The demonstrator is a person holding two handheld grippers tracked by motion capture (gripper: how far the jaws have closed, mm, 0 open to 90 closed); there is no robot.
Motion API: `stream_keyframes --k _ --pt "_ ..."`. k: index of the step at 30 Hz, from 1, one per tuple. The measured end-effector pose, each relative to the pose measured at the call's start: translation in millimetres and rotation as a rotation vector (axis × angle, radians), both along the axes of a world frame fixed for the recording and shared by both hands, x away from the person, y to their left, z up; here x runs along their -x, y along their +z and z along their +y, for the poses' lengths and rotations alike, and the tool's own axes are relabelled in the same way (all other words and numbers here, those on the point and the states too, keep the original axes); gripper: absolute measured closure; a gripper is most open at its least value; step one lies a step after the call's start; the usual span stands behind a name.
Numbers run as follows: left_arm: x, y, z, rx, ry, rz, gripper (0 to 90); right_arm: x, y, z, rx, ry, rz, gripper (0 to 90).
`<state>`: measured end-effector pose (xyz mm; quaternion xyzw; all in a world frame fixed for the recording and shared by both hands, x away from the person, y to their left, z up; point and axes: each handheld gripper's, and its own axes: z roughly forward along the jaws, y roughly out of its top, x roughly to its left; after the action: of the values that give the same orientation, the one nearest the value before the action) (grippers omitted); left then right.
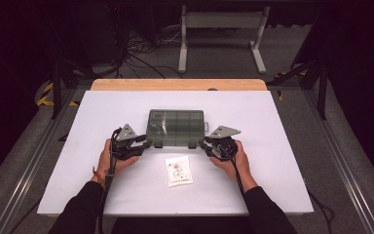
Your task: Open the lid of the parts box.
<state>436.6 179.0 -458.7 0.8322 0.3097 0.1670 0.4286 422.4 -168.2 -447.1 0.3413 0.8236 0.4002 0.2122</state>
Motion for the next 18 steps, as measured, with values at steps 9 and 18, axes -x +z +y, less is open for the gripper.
stream_keyframes --k 9,18 --pt "2.3 4.7 6.5 0.004 0.013 -0.018 63.9 1.9 2.0 -0.4 0.001 0.001 -0.012 70.1" --pt "6.0 9.7 10.1 -0.002 -0.004 -0.042 73.5 4.3 5.0 -1.5 -0.001 -0.005 -0.032 78.0"
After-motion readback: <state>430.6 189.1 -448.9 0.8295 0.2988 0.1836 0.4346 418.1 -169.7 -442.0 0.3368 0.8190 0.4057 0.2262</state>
